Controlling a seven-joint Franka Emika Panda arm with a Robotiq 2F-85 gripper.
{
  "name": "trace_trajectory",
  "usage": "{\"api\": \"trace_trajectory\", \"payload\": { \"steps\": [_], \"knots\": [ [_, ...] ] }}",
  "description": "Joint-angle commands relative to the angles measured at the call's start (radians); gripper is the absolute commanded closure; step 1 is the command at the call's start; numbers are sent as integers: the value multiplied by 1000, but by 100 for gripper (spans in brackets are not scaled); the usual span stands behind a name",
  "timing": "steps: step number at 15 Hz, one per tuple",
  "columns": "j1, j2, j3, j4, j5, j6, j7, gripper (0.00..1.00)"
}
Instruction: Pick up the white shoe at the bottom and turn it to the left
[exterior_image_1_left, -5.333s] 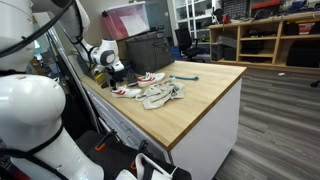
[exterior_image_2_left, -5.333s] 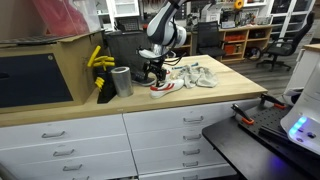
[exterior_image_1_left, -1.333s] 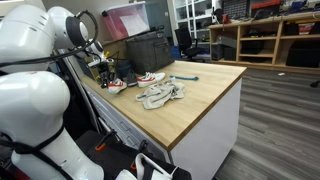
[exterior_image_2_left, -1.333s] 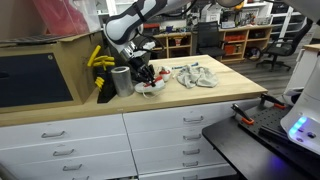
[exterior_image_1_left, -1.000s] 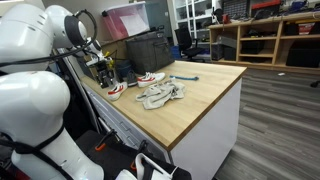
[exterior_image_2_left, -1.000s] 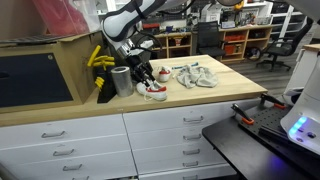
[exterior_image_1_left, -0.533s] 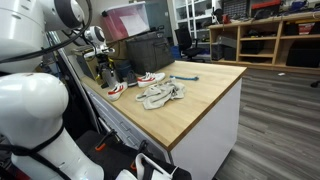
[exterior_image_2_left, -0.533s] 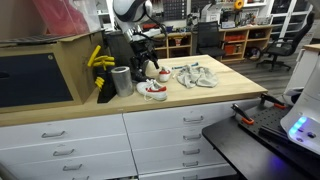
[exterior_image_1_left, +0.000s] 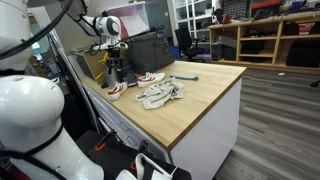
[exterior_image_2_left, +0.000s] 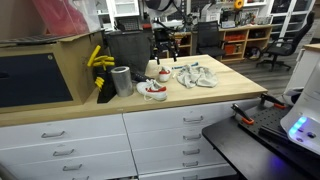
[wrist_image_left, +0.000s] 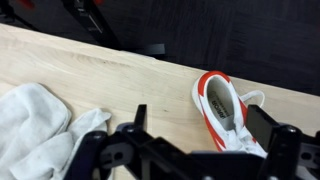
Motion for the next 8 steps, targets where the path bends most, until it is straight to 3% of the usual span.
{"api": "trace_trajectory", "payload": {
  "steps": [1, 8],
  "knots": [
    [-46, -161, -29, -218, 87, 108, 72, 0],
    [-101, -249, -71, -402, 137, 345, 208, 0]
  ]
}}
